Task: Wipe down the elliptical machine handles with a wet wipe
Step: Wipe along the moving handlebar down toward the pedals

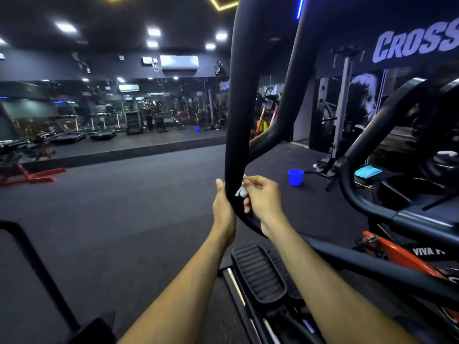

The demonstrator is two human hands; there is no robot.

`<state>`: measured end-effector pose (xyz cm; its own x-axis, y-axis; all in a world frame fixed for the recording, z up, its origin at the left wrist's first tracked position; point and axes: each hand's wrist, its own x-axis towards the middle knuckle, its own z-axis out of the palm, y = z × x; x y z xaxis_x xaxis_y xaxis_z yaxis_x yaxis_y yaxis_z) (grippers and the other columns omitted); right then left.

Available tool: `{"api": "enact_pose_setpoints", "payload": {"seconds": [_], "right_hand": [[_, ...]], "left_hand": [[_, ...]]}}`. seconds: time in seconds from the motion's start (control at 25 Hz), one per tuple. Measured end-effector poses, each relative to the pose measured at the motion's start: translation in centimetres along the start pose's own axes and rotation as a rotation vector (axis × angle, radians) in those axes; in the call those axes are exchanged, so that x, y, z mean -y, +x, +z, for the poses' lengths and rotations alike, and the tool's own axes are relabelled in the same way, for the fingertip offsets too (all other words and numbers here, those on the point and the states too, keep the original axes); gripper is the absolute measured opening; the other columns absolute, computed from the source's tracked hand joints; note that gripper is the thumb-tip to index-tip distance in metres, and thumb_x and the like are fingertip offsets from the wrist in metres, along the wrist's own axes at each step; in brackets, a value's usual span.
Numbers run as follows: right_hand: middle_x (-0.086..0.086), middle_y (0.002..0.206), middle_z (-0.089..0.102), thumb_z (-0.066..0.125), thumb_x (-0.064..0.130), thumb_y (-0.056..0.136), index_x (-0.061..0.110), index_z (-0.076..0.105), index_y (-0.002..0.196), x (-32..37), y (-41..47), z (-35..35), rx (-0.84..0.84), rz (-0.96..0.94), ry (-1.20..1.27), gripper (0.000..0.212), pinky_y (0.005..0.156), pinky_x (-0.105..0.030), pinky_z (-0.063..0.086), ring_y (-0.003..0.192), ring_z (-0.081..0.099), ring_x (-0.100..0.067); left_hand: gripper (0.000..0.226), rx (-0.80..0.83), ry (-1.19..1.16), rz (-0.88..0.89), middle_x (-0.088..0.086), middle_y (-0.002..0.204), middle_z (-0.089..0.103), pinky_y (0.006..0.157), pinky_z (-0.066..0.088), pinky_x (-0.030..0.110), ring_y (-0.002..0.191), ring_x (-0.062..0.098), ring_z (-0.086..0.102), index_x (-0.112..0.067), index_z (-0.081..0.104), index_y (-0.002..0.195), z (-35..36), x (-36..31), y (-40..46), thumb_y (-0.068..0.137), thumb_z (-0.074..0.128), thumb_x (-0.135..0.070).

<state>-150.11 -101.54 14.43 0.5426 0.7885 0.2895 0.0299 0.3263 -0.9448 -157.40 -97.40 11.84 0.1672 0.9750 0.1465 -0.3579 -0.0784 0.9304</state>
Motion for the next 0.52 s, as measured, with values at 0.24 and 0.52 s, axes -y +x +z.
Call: {"api": "enact_pose_setpoints", "payload": {"seconds": [0.24, 0.52], "right_hand": [[-0.008, 0.056, 0.051, 0.049, 0.004, 0.097, 0.013, 0.059, 0.076, 2.7, -0.8, 1.2, -0.082, -0.009, 0.245, 0.025, 0.041, -0.023, 0.028, 0.040, 0.038, -0.017], [0.002, 0.076, 0.072, 0.066, 0.019, 0.097, 0.022, 0.064, 0.091, -0.2, -3.2, 0.7, -0.152, -0.380, -0.001, 0.007, 0.055, -0.033, 0.050, 0.055, 0.062, -0.013]], "left_hand": [[0.039, -0.123, -0.141, -0.112, -0.010, 0.059, 0.064, 0.068, 0.050, 0.029, 0.063, 0.009, 0.059, -0.020, 0.064, 0.078, 1.5, 1.4, 0.8, 0.109, 0.048, -0.036], [0.029, -0.036, -0.203, -0.069, -0.003, 0.058, 0.055, 0.052, 0.047, 0.024, 0.053, 0.010, 0.051, -0.015, 0.063, 0.084, 0.9, 1.9, 1.4, 0.108, 0.048, -0.022]]}}
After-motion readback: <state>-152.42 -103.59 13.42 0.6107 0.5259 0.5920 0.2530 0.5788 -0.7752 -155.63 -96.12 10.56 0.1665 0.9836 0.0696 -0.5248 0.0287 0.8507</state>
